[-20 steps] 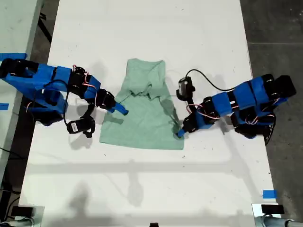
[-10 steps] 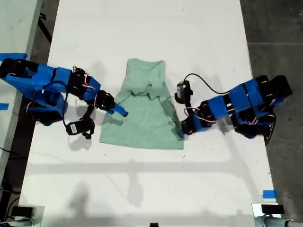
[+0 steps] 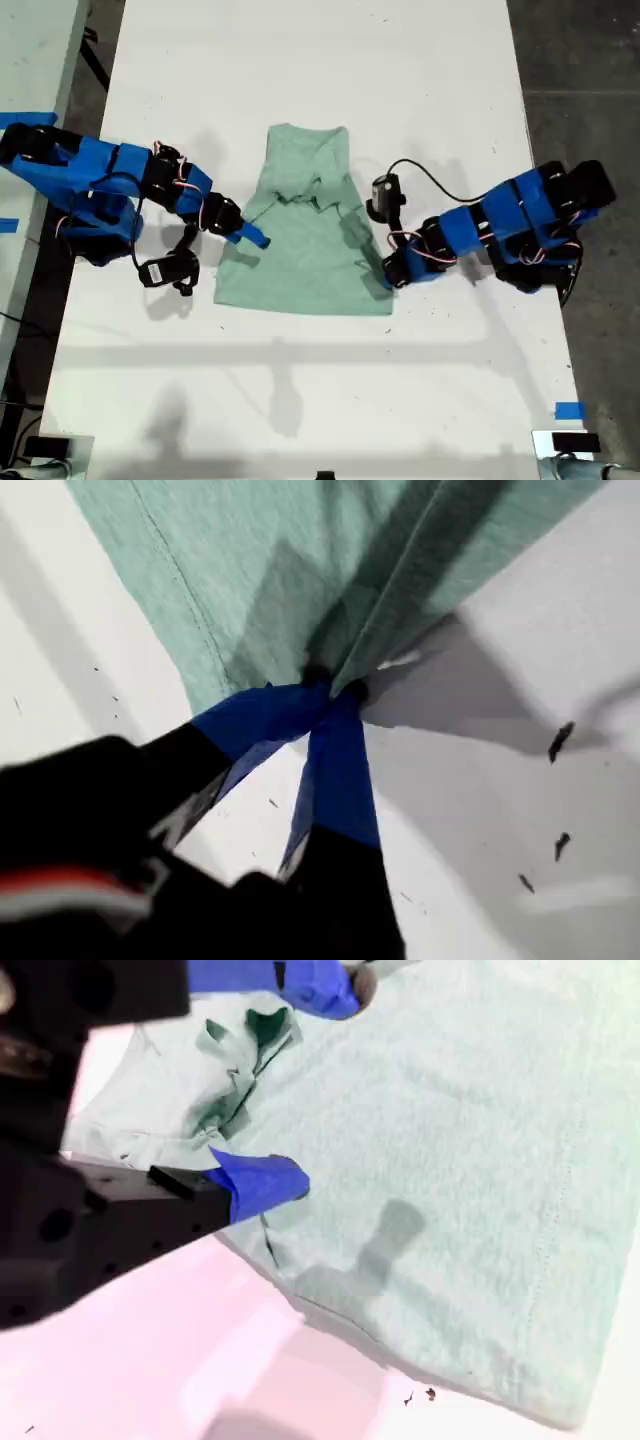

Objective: Fold tshirt

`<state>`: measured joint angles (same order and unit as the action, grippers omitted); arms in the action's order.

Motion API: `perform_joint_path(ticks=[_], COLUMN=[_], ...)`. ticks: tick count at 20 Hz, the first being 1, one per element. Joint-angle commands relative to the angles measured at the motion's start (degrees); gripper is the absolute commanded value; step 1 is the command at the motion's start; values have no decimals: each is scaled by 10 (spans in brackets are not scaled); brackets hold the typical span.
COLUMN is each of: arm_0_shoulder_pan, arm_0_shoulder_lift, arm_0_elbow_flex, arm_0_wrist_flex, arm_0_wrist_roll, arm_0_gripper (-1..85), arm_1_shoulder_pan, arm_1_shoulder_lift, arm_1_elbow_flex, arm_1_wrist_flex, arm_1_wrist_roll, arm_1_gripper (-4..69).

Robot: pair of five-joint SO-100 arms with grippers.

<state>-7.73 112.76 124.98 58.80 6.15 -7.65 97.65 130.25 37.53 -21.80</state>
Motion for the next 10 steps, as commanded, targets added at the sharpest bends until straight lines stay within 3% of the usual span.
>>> perform_joint_path(ticks=[1, 4, 7, 10], arm_0_shoulder_pan=[10, 11, 12, 11], arm_0_shoulder_lift=[13, 14, 16, 16], arm_0_elbow_flex=[-11, -11, -11, -11], arm_0_wrist_flex=[-15, -20, -19, -20], arm_0_wrist_roll=[-6, -7, -9, -9], arm_0_gripper=[247, 249, 249, 250], arm_1_shoulder_pan=[-12, -1, 4, 16], arm_1_shoulder_lift=[92, 166, 246, 288], arm_1_elbow_flex=[7, 45, 16, 27], arm_1_wrist_flex=[57, 58, 135, 154], arm_1_wrist_roll=[0, 0, -12, -18], arm_1_gripper=[-10, -11, -11, 5])
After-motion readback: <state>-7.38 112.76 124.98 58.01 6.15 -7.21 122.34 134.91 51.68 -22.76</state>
